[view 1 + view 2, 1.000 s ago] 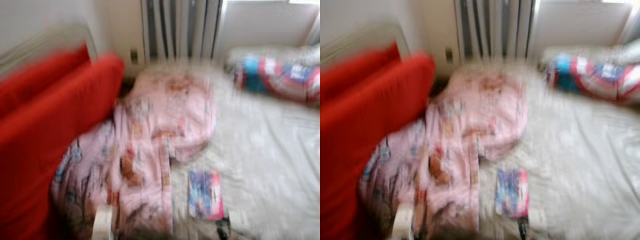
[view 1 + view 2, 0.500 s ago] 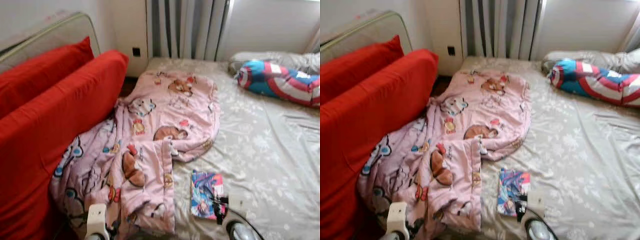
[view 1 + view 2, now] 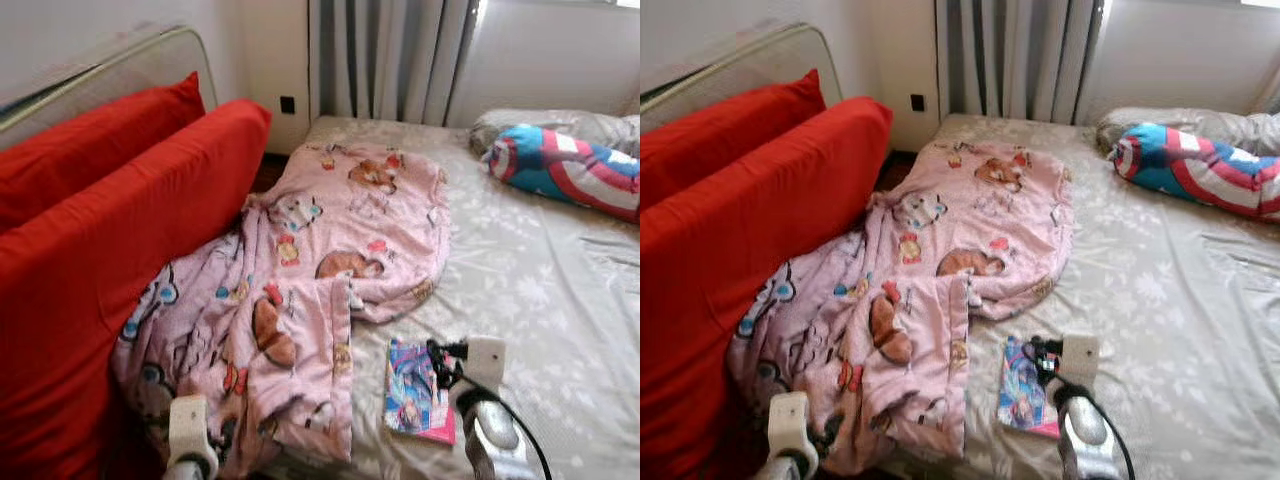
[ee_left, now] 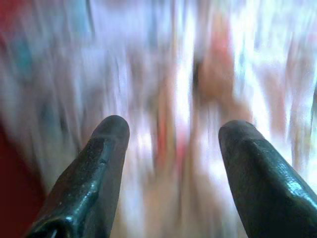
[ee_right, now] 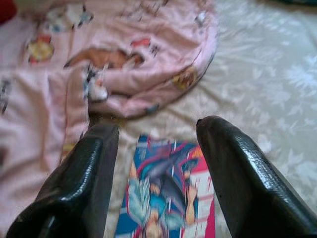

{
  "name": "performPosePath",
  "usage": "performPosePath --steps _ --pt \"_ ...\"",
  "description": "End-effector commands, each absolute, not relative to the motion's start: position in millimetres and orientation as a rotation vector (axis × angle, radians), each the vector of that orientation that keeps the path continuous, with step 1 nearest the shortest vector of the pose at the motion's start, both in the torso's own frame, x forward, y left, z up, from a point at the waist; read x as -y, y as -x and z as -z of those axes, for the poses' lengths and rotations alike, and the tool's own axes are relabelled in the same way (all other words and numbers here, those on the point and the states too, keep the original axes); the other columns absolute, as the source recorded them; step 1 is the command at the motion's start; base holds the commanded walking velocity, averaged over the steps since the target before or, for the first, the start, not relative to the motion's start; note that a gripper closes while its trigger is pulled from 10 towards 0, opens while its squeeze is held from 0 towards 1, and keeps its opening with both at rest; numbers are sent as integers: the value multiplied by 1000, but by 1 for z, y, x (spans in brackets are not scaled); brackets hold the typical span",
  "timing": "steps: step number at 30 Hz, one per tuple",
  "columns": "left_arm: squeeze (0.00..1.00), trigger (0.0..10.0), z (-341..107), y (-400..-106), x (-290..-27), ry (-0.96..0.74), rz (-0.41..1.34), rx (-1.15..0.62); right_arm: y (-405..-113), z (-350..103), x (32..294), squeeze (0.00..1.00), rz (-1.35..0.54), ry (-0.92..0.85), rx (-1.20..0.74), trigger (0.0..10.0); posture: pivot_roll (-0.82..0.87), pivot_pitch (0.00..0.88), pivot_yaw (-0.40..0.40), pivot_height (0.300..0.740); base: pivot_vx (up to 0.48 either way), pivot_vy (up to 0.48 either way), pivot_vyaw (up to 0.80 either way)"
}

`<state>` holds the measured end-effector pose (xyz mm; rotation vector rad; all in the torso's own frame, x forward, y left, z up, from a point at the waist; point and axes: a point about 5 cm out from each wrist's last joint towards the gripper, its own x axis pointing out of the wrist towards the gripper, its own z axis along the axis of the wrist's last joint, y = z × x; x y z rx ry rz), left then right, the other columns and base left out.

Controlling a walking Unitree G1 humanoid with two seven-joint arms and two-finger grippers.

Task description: Clean up the room

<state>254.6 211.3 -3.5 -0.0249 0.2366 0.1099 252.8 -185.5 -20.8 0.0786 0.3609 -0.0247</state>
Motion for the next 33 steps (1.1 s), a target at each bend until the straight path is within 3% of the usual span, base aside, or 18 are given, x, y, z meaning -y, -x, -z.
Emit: performPosePath --steps 1,29,33 --pt "0 10000 -13 -262 -212 0 -90 -137 -252 19 189 0 31 -76 -339 10000 -99 8 -20 740 0 0 0" --pt "0 10000 -13 -256 -197 50 -22 -144 -258 13 197 0 72 -65 -314 10000 -113 0 -5 740 0 0 0" --pt "0 10000 -11 -255 -196 49 -18 -154 -258 13 196 0 57 -53 -327 10000 -108 0 -9 700 0 0 0"
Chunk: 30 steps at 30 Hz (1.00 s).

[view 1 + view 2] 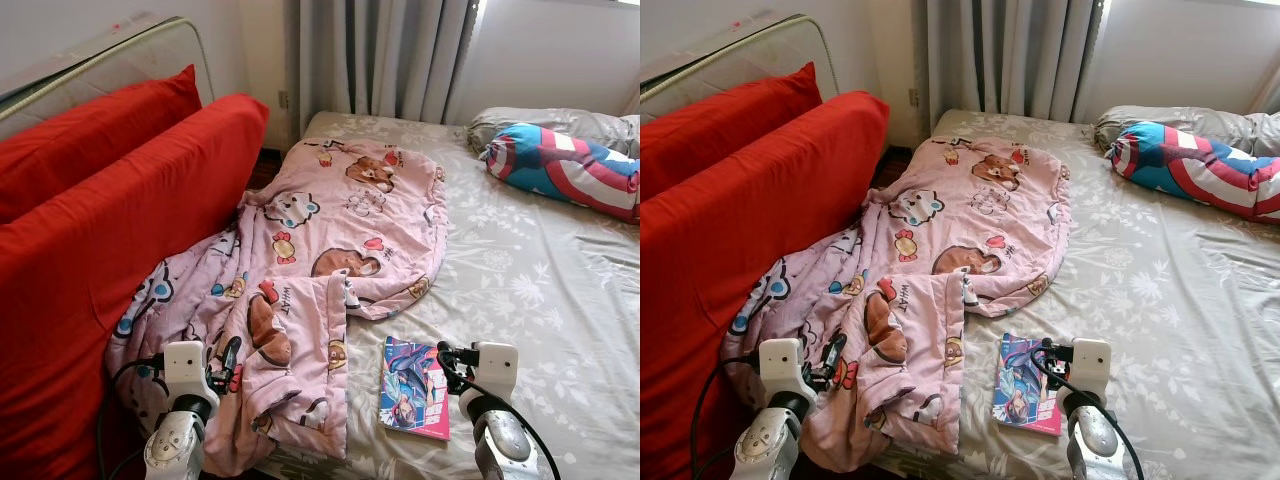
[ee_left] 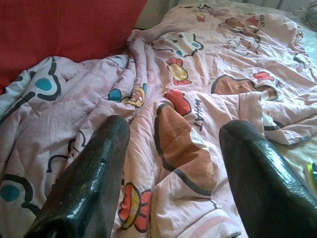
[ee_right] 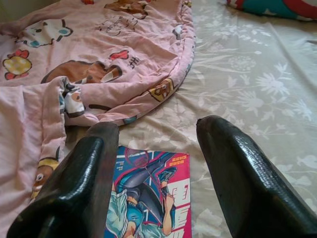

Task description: Clean up the room

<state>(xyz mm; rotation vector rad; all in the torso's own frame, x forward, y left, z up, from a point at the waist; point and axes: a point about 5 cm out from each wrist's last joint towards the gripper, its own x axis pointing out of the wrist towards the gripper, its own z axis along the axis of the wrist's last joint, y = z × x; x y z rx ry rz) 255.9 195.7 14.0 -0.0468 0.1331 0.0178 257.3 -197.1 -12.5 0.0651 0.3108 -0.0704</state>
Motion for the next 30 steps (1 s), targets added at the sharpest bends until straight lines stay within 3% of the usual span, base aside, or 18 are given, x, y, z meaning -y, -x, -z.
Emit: performPosePath --steps 1,9,15,20,30 --pt "0 10000 -11 -255 -196 49 -19 -155 -258 13 195 0 51 -52 -327 10000 -108 0 -9 695 0 0 0" --pt "0 10000 -10 -254 -197 51 -22 -168 -259 13 177 0 -17 -42 -307 10000 -102 0 -10 695 0 0 0" --pt "0 10000 -9 -254 -198 50 -22 -174 -260 14 176 0 -19 -48 -316 10000 -99 3 -7 695 0 0 0" --pt "0 10000 -6 -254 -201 48 -29 -191 -261 12 174 0 -33 -47 -309 10000 -99 6 -7 665 0 0 0" --pt "0 10000 -2 -253 -201 53 -32 -208 -261 12 172 0 -37 -48 -301 10000 -95 12 -9 665 0 0 0"
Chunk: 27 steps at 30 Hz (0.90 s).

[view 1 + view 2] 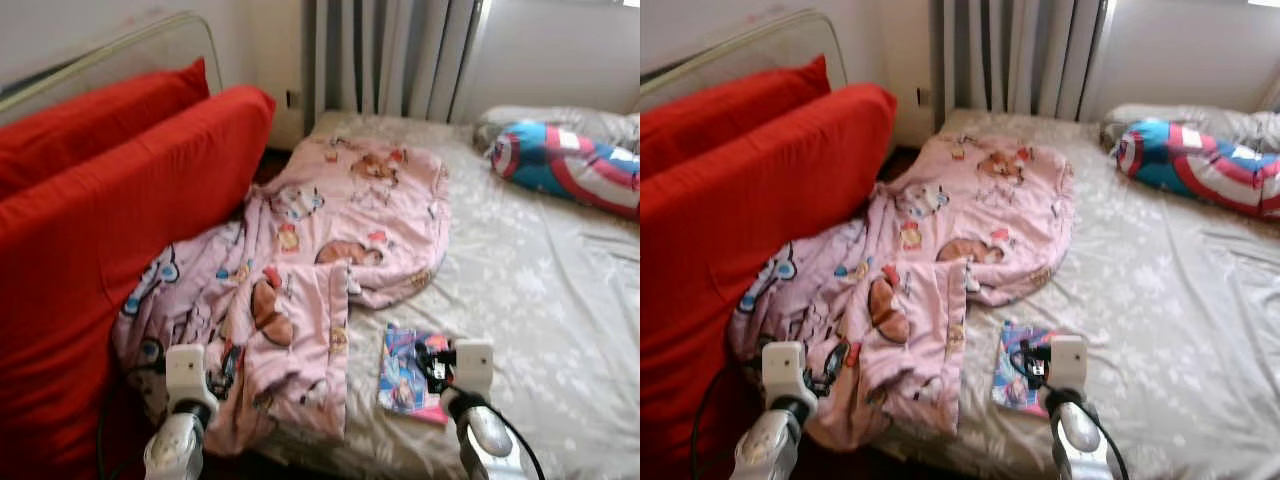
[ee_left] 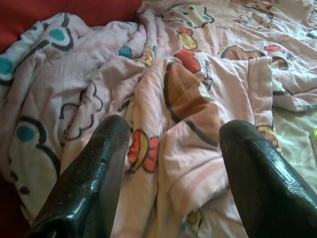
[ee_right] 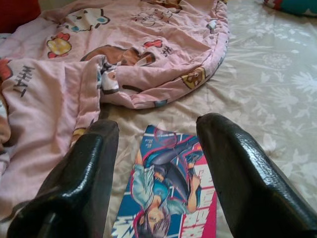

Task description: Clean up the room

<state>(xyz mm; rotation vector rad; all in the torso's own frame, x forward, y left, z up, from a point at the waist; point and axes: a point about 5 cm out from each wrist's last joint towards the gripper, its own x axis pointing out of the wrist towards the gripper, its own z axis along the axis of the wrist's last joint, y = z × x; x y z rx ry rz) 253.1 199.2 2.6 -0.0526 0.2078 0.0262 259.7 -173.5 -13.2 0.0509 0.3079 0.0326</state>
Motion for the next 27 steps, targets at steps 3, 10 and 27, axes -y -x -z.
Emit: performPosePath --steps 3,10,27 --pt "0 10000 -2 -253 -201 54 -32 -212 -261 12 172 0 -38 -45 -304 10000 -94 12 -10 665 0 0 0" --pt "0 10000 0 -254 -203 56 -31 -226 -261 15 172 0 -34 -40 -332 10000 -93 12 -11 665 0 0 0" --pt "0 10000 7 -253 -202 67 -19 -264 -260 15 171 0 -26 -35 -327 10000 -92 16 -12 635 0 0 0"
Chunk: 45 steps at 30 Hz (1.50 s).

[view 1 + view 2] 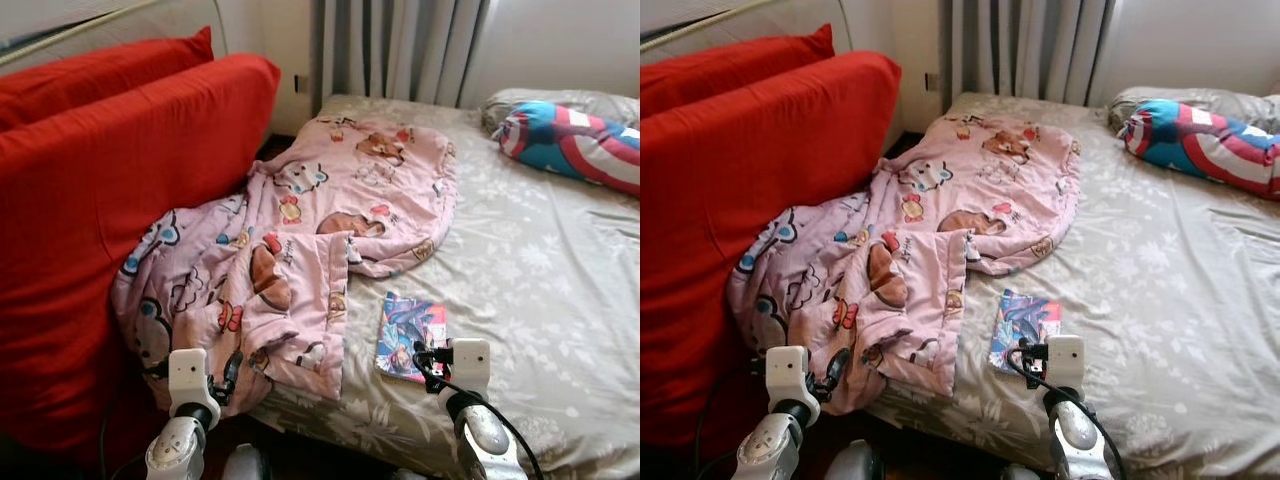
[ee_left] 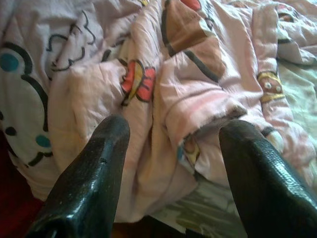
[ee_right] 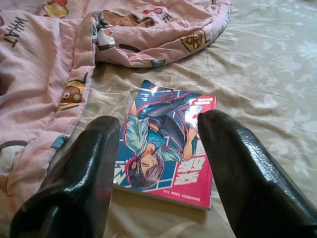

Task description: Clean up the room

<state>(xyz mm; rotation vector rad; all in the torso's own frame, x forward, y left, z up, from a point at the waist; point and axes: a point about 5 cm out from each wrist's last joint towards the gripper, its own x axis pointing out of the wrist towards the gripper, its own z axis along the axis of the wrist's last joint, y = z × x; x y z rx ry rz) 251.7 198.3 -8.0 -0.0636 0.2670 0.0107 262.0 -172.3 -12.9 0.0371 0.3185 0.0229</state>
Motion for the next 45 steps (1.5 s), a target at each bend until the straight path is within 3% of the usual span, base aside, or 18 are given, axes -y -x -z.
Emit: performPosePath --steps 1,8,11,27,45 --pt "0 10000 8 -253 -202 67 -19 -267 -260 15 171 0 -28 -34 -328 10000 -92 17 -11 635 0 0 0" --pt "0 10000 17 -249 -208 70 -24 -328 -260 19 169 0 -30 -11 -380 10000 -92 16 -11 635 0 0 0" --pt "0 10000 19 -247 -210 69 -26 -348 -261 18 168 0 -29 -14 -369 10000 -92 17 -11 610 0 0 0" --pt "0 10000 24 -246 -208 67 -26 -388 -261 16 166 0 -37 -27 -344 10000 -90 17 -12 610 0 0 0" --pt "0 10000 7 -258 -194 60 9 -253 -260 18 162 0 -48 -25 -356 10000 -93 21 -10 610 0 0 0"
